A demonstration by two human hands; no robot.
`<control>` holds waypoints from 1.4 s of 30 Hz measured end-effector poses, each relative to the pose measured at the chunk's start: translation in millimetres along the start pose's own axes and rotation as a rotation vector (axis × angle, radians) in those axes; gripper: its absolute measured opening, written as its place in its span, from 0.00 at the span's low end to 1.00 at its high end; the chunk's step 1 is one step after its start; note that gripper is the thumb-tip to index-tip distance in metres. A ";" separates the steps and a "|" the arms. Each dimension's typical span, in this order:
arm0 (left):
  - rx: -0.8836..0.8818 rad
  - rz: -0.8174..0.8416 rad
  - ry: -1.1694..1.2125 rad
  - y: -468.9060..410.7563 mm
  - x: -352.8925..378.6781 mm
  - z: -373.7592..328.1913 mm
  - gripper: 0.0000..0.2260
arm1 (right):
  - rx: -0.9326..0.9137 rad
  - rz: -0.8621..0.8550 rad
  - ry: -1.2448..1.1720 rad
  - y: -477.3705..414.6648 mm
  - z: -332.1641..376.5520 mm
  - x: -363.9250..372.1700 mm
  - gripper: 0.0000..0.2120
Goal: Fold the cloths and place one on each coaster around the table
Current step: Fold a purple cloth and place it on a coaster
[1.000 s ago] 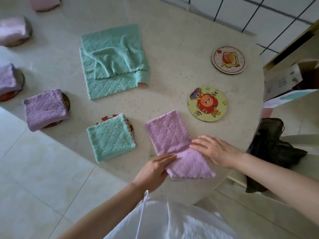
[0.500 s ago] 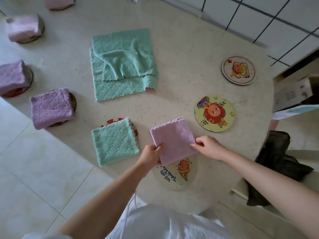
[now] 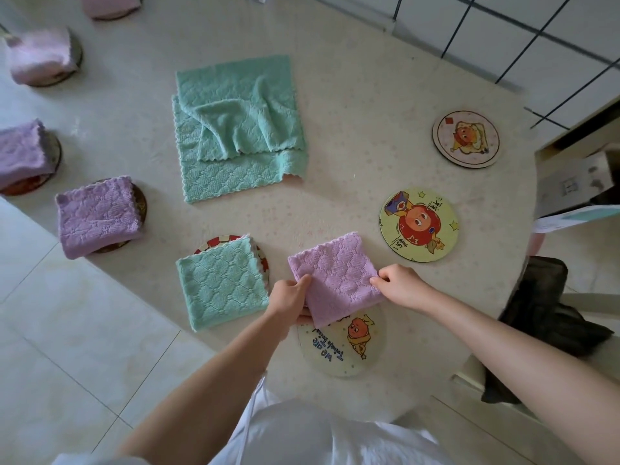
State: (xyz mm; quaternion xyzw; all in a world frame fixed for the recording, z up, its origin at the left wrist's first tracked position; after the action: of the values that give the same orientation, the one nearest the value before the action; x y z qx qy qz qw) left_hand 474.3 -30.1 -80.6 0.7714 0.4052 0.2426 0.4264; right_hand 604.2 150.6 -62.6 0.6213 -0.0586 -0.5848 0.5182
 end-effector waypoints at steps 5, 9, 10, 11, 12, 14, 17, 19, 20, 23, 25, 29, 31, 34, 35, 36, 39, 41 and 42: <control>0.329 -0.153 -0.414 -5.5 -13.6 -31.8 0.04 | 0.047 -0.064 0.073 3.2 -1.8 2.5 0.20; 0.507 -0.204 -0.628 -8.5 -22.2 -53.3 0.04 | 0.129 -0.162 0.140 13.5 -6.6 0.4 0.15; 0.535 -0.212 -0.667 -10.5 -23.0 -58.4 0.05 | 0.154 -0.198 0.157 16.7 -6.5 -0.3 0.14; 0.554 -0.216 -0.689 -12.6 -22.9 -62.8 0.06 | 0.172 -0.227 0.160 19.6 -5.9 0.3 0.14; 0.570 -0.215 -0.708 -15.1 -22.0 -66.3 0.08 | 0.185 -0.244 0.153 21.8 -5.0 2.4 0.14; 0.587 -0.197 -0.758 -19.4 -17.8 -70.7 0.11 | 0.218 -0.230 0.088 24.2 -3.8 9.2 0.15; 0.551 -0.148 -0.826 -23.5 -9.4 -74.2 0.12 | 0.294 -0.149 -0.224 22.0 -5.6 18.4 0.19; 0.477 -0.140 -0.815 -27.5 -8.2 -77.1 0.12 | 0.336 -0.107 -0.434 20.7 -6.0 22.7 0.21; 0.440 -0.141 -0.799 -29.5 -8.3 -78.6 0.13 | 0.353 -0.097 -0.497 20.6 -5.9 23.9 0.22; 0.383 -0.129 -0.810 -33.0 -7.0 -81.6 0.10 | 0.382 -0.121 -0.596 18.0 -9.2 26.3 0.19; 0.357 -0.118 -0.822 -32.9 -5.1 -81.6 0.09 | 0.382 -0.139 -0.605 18.1 -11.2 24.8 0.09; 0.336 -0.097 -0.806 -30.5 -2.9 -80.4 0.08 | 0.356 -0.151 -0.612 18.2 -12.4 20.2 0.08; 0.345 -0.096 -0.770 -29.5 -4.5 -81.1 0.07 | 0.352 -0.167 -0.660 18.0 -15.4 19.3 0.07; 0.302 -0.027 -0.536 -23.9 -9.0 -79.6 0.06 | 0.333 -0.170 -0.754 22.0 -20.2 19.0 0.04; 0.267 -0.003 -0.429 -17.9 -10.7 -78.4 0.06 | 0.324 -0.180 -0.771 26.2 -22.0 17.8 0.05; 0.244 0.011 -0.342 -10.8 -13.0 -76.9 0.06 | 0.313 -0.187 -0.786 31.8 -23.7 16.8 0.06; 0.225 0.053 -0.208 9.1 -21.1 -66.1 0.08 | 0.264 -0.187 -0.813 51.0 -28.7 21.8 0.04; 0.212 0.097 -0.193 19.5 -25.7 -50.8 0.09 | 0.221 -0.179 -0.799 63.2 -31.0 31.5 0.03; 0.200 0.109 -0.201 22.5 -28.4 -40.9 0.09 | 0.206 -0.182 -0.787 67.3 -32.6 37.9 0.03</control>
State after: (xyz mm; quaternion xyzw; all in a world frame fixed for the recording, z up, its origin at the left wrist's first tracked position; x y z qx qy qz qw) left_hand 438.5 -41.8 -41.0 0.8514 0.3402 0.1451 0.3720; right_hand 677.5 112.9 -47.0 0.4018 -0.2553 -0.8121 0.3376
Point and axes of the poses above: each hand's wrist, its own y-axis away from the middle knuckle, its own x-axis out of the palm, z = x × y, the point moved 5 cm from there along -y, towards the middle knuckle, and after that the axes turned 15 degrees about y, right-handed, at the moved point
